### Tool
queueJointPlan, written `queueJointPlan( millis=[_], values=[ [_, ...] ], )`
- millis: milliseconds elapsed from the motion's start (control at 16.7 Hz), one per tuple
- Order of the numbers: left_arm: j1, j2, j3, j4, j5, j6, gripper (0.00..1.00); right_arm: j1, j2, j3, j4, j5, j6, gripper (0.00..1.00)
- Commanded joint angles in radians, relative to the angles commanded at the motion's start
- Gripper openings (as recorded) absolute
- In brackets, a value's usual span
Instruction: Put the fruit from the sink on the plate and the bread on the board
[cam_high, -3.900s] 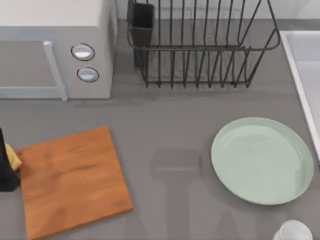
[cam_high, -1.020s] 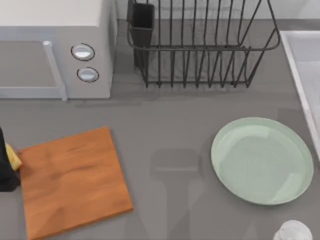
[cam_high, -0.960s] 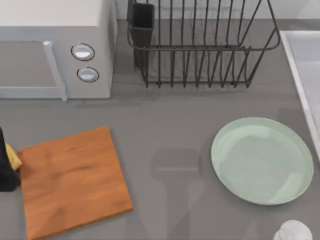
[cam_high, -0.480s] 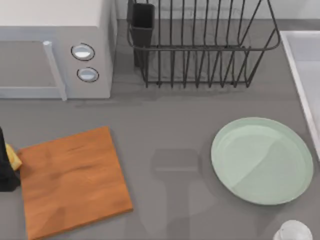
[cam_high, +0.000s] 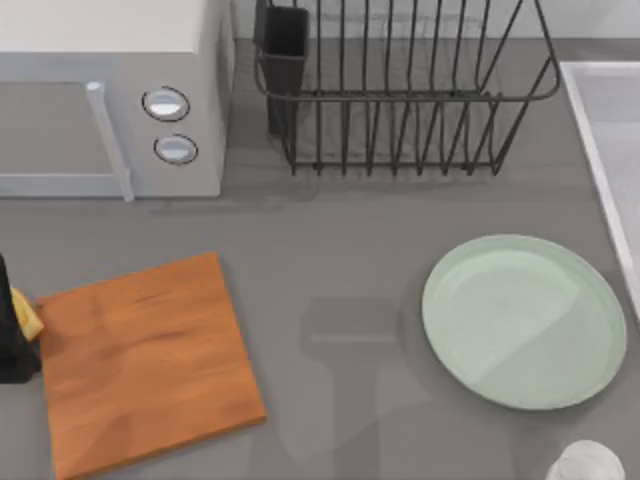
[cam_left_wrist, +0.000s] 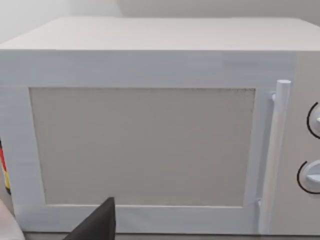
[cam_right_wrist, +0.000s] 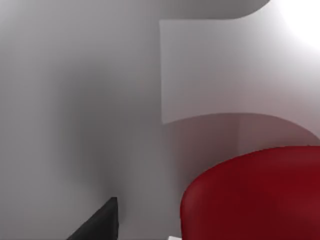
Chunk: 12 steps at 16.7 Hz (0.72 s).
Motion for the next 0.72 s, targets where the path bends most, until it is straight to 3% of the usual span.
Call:
queueJointPlan(
  millis=[120, 720],
  values=[
    [0.0, 0.0, 0.0, 0.0, 0.0, 0.0, 1.0, 0.0, 0.0, 0.0, 0.0, 0.0, 0.0, 1.0],
    [0.0, 0.0, 0.0, 0.0, 0.0, 0.0, 1.0, 0.0, 0.0, 0.0, 0.0, 0.0, 0.0, 0.25]
  ],
)
